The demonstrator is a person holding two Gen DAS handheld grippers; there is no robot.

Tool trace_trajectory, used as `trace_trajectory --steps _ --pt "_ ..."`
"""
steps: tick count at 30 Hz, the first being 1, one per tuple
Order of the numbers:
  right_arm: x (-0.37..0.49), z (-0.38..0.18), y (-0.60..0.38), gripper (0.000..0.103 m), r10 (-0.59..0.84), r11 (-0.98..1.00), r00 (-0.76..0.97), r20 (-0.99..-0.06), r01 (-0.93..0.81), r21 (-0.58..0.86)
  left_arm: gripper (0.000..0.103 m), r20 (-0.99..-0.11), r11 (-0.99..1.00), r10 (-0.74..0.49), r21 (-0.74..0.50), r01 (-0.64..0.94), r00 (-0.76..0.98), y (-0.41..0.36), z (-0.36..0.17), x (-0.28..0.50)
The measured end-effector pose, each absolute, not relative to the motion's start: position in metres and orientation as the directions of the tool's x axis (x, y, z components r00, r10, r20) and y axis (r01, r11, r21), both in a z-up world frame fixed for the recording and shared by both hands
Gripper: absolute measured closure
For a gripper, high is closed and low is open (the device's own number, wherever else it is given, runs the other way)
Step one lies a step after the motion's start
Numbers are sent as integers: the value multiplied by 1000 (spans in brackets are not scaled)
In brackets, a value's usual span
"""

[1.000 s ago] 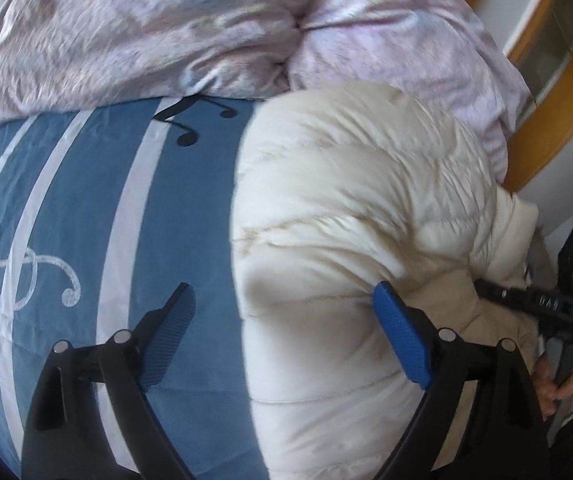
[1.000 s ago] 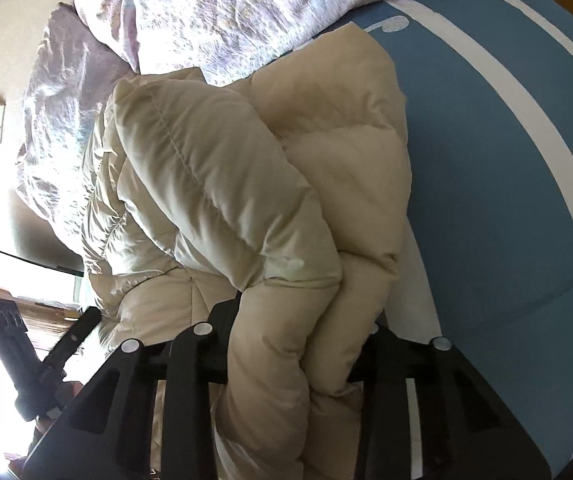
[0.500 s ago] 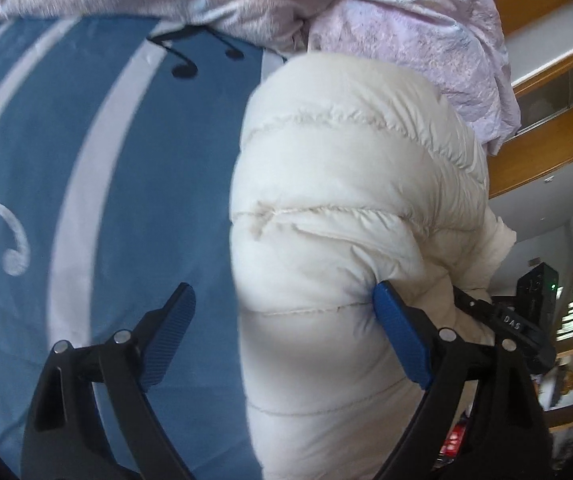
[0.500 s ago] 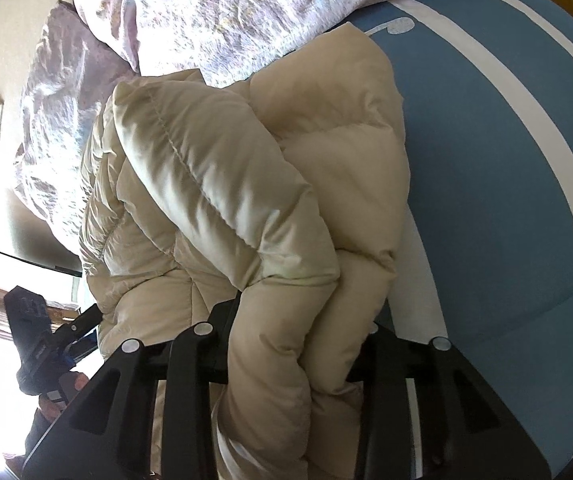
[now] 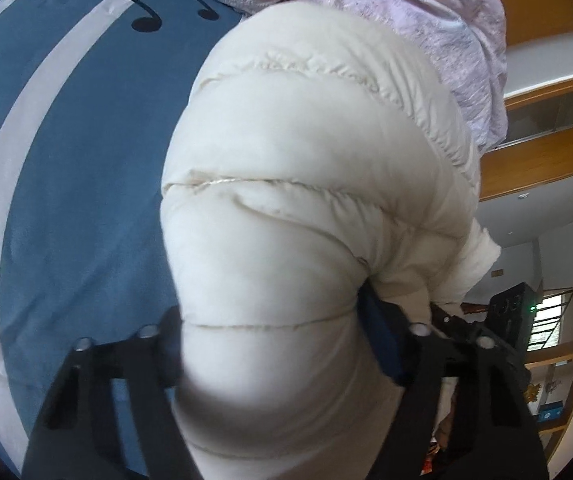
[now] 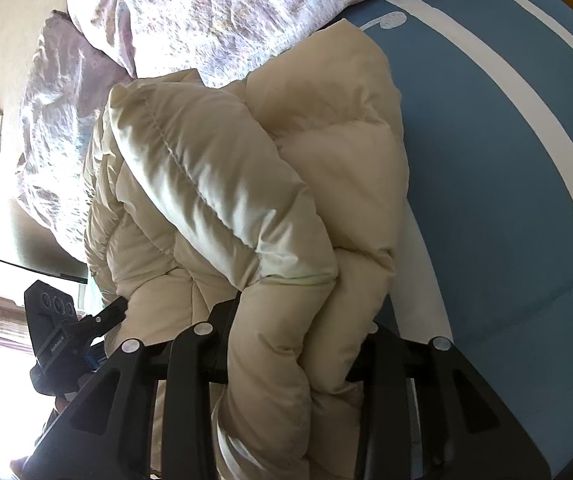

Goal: Fold large clothes

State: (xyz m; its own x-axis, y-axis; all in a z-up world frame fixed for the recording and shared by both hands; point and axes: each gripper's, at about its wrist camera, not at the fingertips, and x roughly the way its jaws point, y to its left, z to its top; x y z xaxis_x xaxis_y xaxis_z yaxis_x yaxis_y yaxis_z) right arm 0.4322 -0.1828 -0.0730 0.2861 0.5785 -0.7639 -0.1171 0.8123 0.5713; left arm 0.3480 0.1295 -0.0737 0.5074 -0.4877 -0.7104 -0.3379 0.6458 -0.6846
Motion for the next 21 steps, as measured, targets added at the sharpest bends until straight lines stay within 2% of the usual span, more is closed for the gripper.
trace_trajectory --steps 2,4,8,21 --pt "430 -70 -180 70 576 815 293 -763 -131 564 53 -697 643 -496 -696 -320 518 132 -68 346" --pt "428 -68 -177 71 575 816 298 -762 -144 559 60 -688 647 -498 -700 -302 528 135 -62 346" --pt "427 -63 -171 74 594 803 301 -746 -164 573 69 -673 657 -498 -704 -269 547 142 -52 345" --pt "442 -38 -121 80 671 742 294 -681 -250 622 73 -627 646 -465 -723 -245 625 206 -30 320"
